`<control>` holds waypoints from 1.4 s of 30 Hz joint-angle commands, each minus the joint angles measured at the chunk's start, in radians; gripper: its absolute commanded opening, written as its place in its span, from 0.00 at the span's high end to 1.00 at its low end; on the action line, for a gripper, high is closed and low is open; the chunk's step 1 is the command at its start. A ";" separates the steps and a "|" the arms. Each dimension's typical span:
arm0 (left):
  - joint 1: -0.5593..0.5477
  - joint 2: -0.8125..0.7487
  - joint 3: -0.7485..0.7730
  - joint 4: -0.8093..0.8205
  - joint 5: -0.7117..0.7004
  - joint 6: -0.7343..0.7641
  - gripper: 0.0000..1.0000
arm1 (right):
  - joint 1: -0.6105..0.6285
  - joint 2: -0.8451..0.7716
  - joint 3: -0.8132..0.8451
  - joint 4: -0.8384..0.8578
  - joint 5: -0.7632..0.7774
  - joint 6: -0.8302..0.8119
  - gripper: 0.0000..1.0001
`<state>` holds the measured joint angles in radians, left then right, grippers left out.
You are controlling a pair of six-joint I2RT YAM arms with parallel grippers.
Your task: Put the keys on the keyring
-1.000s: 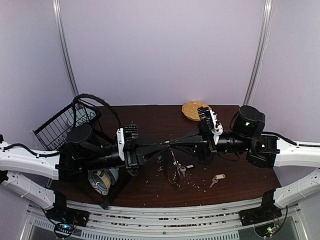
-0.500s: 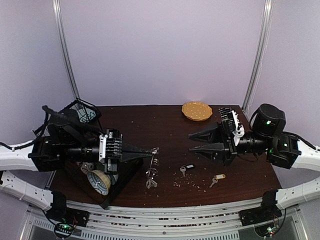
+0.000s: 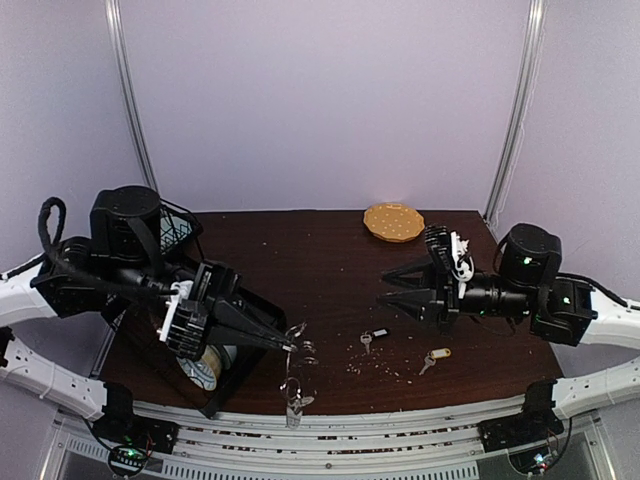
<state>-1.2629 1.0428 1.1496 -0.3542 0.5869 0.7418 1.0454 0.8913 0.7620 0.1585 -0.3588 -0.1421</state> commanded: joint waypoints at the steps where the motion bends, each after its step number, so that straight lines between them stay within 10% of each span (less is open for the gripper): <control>1: 0.003 0.024 0.062 -0.058 0.076 0.070 1.00 | -0.014 0.005 -0.013 0.044 0.048 0.031 0.62; 10: 0.003 0.035 0.040 -0.042 0.029 0.013 1.00 | -0.049 0.101 0.032 -0.075 0.309 0.188 0.58; 16: 0.005 -0.045 -0.085 0.119 -0.129 -0.098 1.00 | -0.100 0.491 0.268 -0.557 0.620 0.394 0.60; 29: 0.008 -0.146 -0.259 0.273 -0.294 -0.220 1.00 | -0.189 0.715 0.234 -0.407 0.305 0.256 0.73; 39: 0.026 -0.126 -0.266 0.282 -0.280 -0.200 1.00 | -0.303 0.719 0.113 -0.301 0.065 0.109 0.49; 42: 0.037 -0.117 -0.265 0.285 -0.265 -0.199 1.00 | -0.306 0.720 0.113 -0.257 0.057 0.107 0.18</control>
<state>-1.2427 0.9169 0.8879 -0.1513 0.3069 0.5468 0.7391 1.6093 0.8818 -0.1589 -0.2596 0.0055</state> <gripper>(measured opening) 0.006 0.625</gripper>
